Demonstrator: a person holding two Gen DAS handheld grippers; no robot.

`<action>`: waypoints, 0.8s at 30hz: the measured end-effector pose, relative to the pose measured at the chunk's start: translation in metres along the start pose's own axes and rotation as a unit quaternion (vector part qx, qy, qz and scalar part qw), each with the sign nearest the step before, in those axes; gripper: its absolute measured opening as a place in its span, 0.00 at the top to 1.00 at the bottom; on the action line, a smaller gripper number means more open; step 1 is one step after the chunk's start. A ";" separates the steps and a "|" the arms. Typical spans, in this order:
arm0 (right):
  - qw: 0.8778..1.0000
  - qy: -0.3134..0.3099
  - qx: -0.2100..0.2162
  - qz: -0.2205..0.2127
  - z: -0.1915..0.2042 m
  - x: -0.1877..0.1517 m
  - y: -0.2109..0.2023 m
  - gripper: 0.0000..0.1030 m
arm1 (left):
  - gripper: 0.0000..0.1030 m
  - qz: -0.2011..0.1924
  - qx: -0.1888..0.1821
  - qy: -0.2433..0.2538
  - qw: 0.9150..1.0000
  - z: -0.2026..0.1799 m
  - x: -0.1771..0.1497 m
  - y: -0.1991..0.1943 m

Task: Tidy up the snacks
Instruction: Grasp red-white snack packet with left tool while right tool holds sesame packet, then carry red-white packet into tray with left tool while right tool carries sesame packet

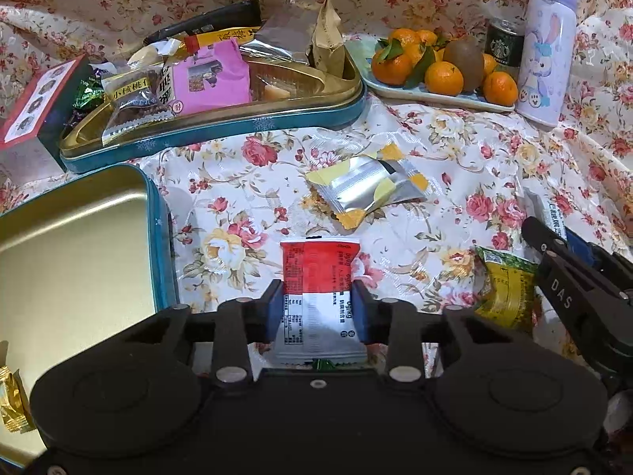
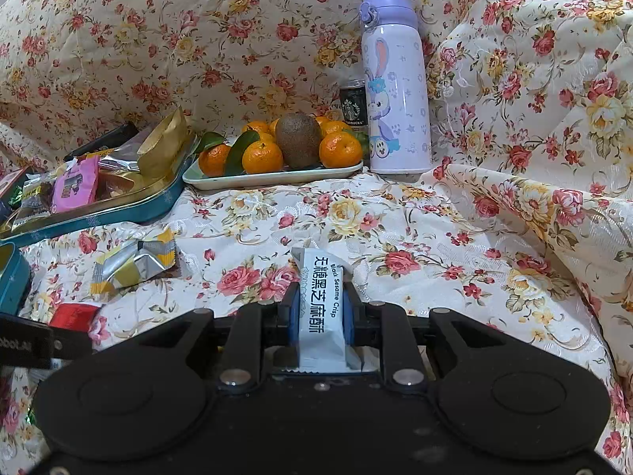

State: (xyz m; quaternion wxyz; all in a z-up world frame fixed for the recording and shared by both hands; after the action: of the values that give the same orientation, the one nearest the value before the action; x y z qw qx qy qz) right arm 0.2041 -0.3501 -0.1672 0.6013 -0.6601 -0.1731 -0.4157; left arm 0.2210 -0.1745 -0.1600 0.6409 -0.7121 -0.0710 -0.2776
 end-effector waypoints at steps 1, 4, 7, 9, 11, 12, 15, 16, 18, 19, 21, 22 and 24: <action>1.000 0.000 0.000 0.000 0.000 0.000 0.000 0.79 | 0.59 0.003 -0.002 -0.004 1.000 0.001 0.000 -0.001; 1.000 -0.001 0.000 0.000 0.000 0.000 0.000 0.79 | 0.59 0.006 -0.004 -0.015 1.000 0.004 -0.002 -0.006; 1.000 -0.003 -0.001 0.000 0.000 0.000 0.000 0.79 | 0.59 -0.005 -0.004 -0.017 1.000 0.008 -0.004 -0.020; 1.000 -0.007 -0.004 0.000 0.001 0.001 0.001 0.79 | 0.59 -0.010 -0.005 -0.020 1.000 0.012 -0.004 -0.031; 1.000 -0.018 -0.009 0.001 0.003 0.001 0.001 0.79 | 0.59 -0.014 -0.007 -0.026 1.000 0.017 -0.005 -0.041; 1.000 -0.024 -0.013 0.001 0.004 0.001 0.002 0.79 | 0.59 -0.015 -0.008 -0.028 0.999 0.019 -0.005 -0.046; 0.999 -0.044 -0.024 0.001 0.007 0.002 0.002 0.79 | 0.59 -0.019 -0.008 -0.035 0.999 0.031 -0.009 -0.058; 0.998 -0.050 -0.028 0.001 0.008 0.002 0.003 0.79 | 0.59 -0.021 -0.007 -0.037 0.999 0.036 -0.010 -0.063; 0.997 -0.067 -0.037 0.002 0.011 0.002 0.003 0.79 | 0.59 -0.024 -0.004 -0.039 0.999 0.045 -0.014 -0.070; 0.996 -0.077 -0.043 0.006 0.013 0.002 0.003 0.79 | 0.59 -0.025 -0.001 -0.041 0.999 0.051 -0.015 -0.074; 0.994 -0.090 -0.055 0.025 0.016 0.005 0.003 0.79 | 0.59 -0.031 0.006 -0.044 0.999 0.062 -0.018 -0.081; 0.994 -0.087 -0.058 0.036 0.016 0.006 0.002 0.79 | 0.59 -0.035 0.009 -0.047 0.998 0.069 -0.020 -0.085; 0.994 -0.067 -0.055 0.061 0.015 0.010 -0.001 0.80 | 0.59 -0.041 0.017 -0.051 0.998 0.081 -0.022 -0.091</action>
State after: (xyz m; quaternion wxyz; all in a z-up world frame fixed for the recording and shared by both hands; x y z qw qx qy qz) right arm 0.2145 -0.3380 -0.1579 0.5754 -0.7276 -0.1496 -0.3422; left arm 0.1858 -0.0763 -0.0928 0.6367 -0.7107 -0.1378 -0.2657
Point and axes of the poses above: each gripper's, at about its wrist camera, not at the fingertips, and y roughly the way its jaws point, z to its left, x to its top, the point moved 10 cm from there along y, roughly the way its jaws point, and after that the axes turned 1 degree about z, right-handed, at the moved point
